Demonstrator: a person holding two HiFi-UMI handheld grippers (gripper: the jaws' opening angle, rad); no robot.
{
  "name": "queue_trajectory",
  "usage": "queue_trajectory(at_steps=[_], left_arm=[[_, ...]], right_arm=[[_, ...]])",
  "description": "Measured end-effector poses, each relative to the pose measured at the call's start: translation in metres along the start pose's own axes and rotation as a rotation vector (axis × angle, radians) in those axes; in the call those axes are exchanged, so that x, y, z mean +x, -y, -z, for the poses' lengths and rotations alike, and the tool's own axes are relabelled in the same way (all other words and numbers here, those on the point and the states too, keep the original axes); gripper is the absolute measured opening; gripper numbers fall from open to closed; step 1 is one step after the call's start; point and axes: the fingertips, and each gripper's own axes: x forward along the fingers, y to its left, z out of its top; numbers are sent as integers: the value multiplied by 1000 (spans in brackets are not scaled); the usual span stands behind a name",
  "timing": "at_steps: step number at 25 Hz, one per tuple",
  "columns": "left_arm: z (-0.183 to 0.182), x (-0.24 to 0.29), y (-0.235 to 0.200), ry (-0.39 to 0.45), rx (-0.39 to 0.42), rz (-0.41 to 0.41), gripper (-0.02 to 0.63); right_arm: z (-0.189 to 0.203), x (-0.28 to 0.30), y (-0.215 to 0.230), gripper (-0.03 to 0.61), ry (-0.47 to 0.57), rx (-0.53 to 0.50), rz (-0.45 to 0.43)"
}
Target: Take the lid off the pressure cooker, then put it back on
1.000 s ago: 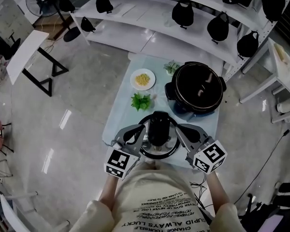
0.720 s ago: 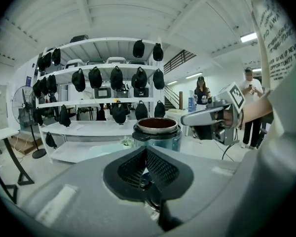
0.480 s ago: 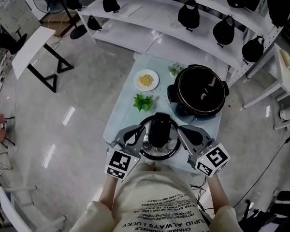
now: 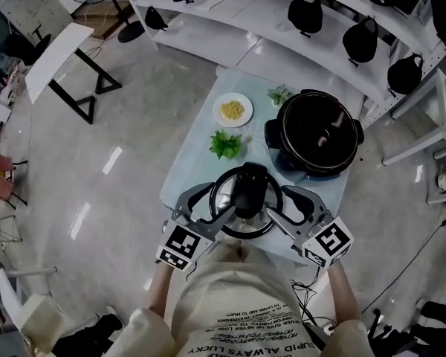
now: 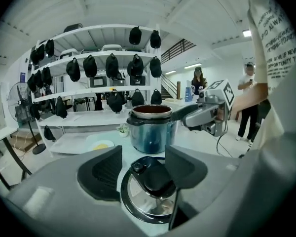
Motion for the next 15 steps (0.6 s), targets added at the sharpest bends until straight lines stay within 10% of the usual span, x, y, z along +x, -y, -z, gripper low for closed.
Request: queue_trajectory(at_steps=[15], left_arm=[[58, 30, 25, -208, 238, 230, 291]], right_arm=[[70, 25, -14, 291, -224, -43, -103]])
